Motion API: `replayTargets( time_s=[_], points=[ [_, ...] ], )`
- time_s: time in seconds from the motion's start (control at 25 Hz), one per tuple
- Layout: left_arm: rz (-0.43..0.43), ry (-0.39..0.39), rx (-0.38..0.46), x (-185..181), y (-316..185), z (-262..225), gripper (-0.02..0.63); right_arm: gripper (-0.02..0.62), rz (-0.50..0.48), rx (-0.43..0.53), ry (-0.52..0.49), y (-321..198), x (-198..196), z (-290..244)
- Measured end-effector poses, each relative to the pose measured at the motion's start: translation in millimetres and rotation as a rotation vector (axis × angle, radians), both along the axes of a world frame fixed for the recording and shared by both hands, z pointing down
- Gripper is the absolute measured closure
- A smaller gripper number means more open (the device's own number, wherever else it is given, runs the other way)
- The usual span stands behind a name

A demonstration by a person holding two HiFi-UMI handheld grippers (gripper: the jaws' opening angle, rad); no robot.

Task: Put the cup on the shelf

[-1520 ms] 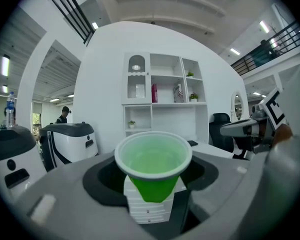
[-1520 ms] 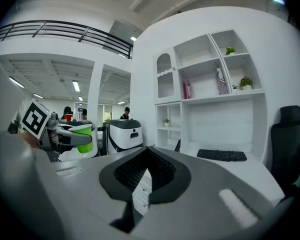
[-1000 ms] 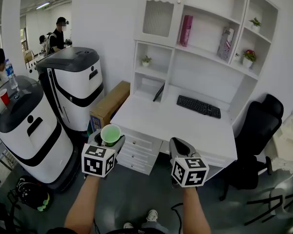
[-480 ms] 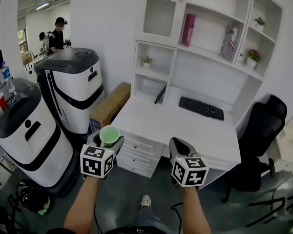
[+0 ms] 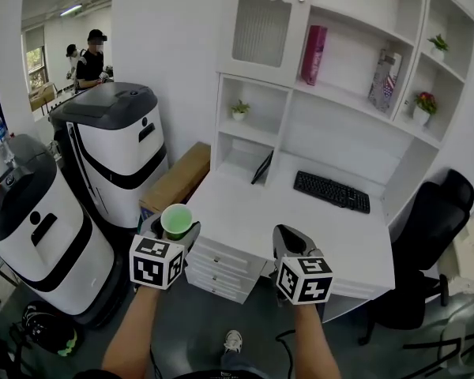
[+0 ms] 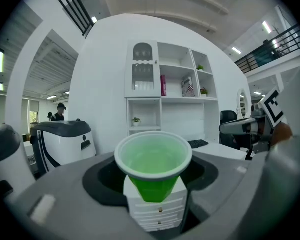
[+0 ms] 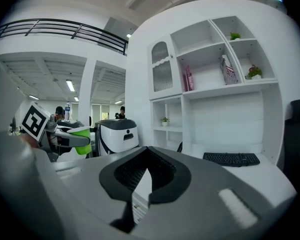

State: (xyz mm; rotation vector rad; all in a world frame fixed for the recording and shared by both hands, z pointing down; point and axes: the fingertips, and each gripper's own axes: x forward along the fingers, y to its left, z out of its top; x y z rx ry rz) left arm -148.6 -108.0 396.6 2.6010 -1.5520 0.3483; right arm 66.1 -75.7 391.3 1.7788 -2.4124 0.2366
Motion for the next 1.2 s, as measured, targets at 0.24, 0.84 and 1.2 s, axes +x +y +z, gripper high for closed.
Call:
replayTargets(
  time_s=[0.24,0.84,1.2],
  points=[
    [-0.013,0.0,-0.012,17,-49,0,0.302,0.572,-0.02,-0.009,0.002,-52,16,-3],
    [-0.052,-0.035,-0.026,52,-150,-1,0.302,0.572,-0.056,-0.002,-0.025,-167,55,-9],
    [-0.056,-0.037,-0.032,71,-179,5,0.302,0.572,-0.078,-0.016,-0.021,-195,67,1]
  ],
)
